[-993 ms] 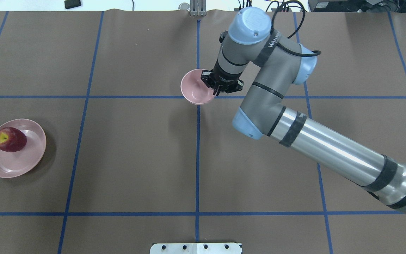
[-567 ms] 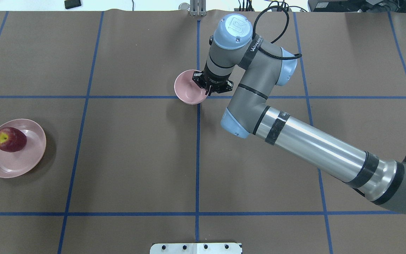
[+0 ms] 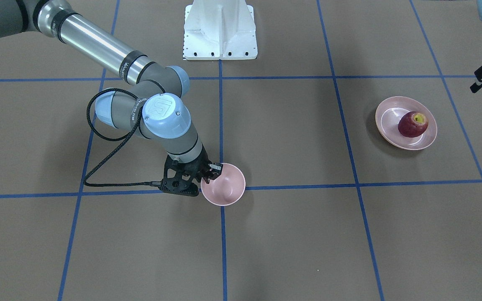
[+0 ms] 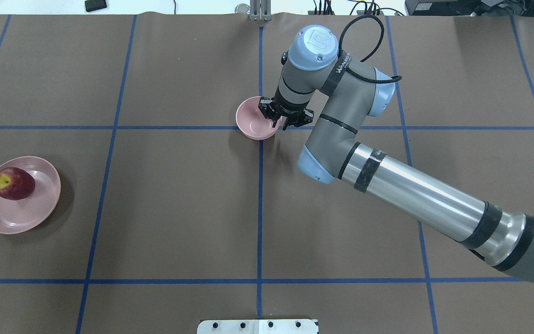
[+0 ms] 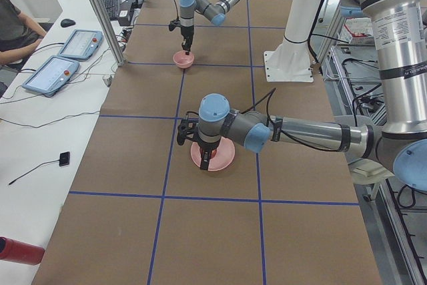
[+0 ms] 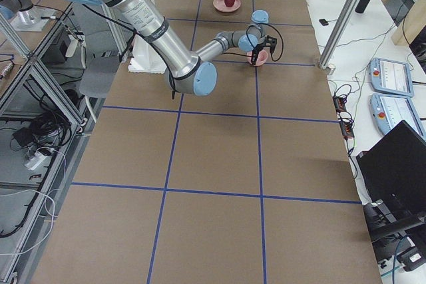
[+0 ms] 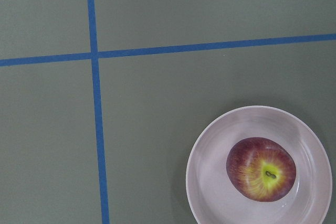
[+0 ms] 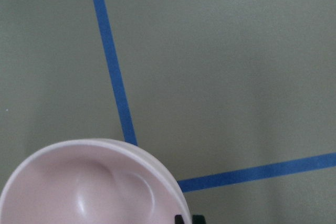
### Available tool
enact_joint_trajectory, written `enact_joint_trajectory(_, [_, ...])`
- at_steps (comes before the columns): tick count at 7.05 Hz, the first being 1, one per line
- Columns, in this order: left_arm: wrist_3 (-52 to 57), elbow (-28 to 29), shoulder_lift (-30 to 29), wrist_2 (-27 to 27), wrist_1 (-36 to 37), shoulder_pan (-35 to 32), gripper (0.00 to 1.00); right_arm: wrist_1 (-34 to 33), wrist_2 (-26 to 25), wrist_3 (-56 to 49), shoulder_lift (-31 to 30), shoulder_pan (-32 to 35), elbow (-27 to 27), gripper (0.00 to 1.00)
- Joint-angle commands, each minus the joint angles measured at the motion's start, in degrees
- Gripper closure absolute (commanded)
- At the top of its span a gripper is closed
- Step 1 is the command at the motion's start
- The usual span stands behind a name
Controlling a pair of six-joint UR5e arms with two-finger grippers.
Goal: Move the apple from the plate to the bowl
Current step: 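Grip the bowl rim with the right gripper and slide it toward table center, then release the bowl and withdraw the right gripper while the left gripper reaches the apple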
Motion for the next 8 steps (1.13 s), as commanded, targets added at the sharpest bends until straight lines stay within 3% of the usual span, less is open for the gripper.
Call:
enact_joint_trajectory(1, [-2.53,0.33,-0.09,-0.07,-0.68,0.34,0.02,-0.04,0.43,-0.02,-1.00,0.14,3.03,0.00])
enact_joint_trajectory(2, [-7.34,-0.02,-0.78,0.02,-2.25,0.69,0.02,-0.30,2.96,-0.10,-3.18,1.53,7.48,0.00])
enact_joint_trajectory(3, [-12.34,0.06,-2.01,0.80,-4.01,5.22,0.02,-0.30,8.99,-0.80,-8.60,4.51,13.71,0.00])
enact_joint_trajectory(4, [-13.27,0.15,-2.80,3.16,-4.37,9.09,0.02,-0.48,11.66,-2.55,-15.18,7.49,20.73,0.00])
enact_joint_trajectory(6, [-13.45,0.42,-3.60,8.09,-4.46,15.18,0.02,-0.65,12.31,-8.08,-25.31,12.16,30.08,0.00])
enact_joint_trajectory(8, [-16.50,2.08,-3.95,8.28,-6.74,17.82,0.02,-0.65,11.95,-8.54,-31.56,14.81,34.14,0.00])
